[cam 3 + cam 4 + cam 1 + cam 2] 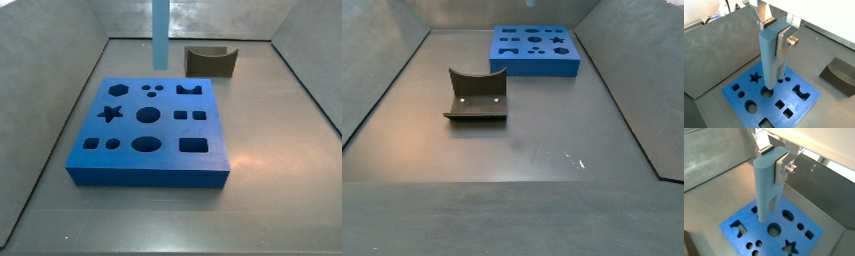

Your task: Insert the square-circle object.

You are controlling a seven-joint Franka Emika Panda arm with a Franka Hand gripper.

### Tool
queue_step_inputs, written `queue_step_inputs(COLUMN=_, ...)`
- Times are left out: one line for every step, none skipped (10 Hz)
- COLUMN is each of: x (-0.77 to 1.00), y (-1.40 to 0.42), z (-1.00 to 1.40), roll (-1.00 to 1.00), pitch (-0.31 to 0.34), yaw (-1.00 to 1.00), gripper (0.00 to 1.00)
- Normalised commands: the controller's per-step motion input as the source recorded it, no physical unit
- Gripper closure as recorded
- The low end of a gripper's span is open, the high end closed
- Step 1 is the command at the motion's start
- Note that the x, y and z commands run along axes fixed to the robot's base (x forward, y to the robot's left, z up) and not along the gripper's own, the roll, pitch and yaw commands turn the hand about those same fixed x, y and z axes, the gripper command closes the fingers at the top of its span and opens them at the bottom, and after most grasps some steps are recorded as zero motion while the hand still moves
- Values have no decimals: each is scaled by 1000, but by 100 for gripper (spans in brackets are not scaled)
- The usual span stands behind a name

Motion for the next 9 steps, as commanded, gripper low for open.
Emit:
queue_step_inputs(x=-454, y=-183, z=-537, roll=-106, pitch=-133, yaw=-620, gripper=100)
queue_step_inputs(x=-594, y=-311, z=-486, roll=-91, pitch=-123, yaw=-434, gripper=100)
queue_step_inputs(x=-634, y=-349, z=-434, roll=-76, pitch=-107, yaw=-383, gripper=100)
queue_step_inputs(x=-660, y=-357, z=-383, roll=-59, pitch=-99, yaw=-360, gripper=100)
queue_step_inputs(x=-677, y=-357, z=-314, roll=-40, pitch=-87, yaw=-343, gripper=100)
queue_step_inputs(x=-603, y=-257, z=-269, roll=-26, pitch=-79, yaw=-457, gripper=100)
queue_step_inputs(x=-509, y=-157, z=-240, roll=-13, pitch=-67, yaw=-586, gripper=100)
queue_step_inputs(x=-220, y=0, z=-109, roll=0, pitch=-37, yaw=-963, gripper=100)
queue_step_inputs(x=-191, y=0, z=-103, roll=0, pitch=-31, yaw=-977, gripper=100)
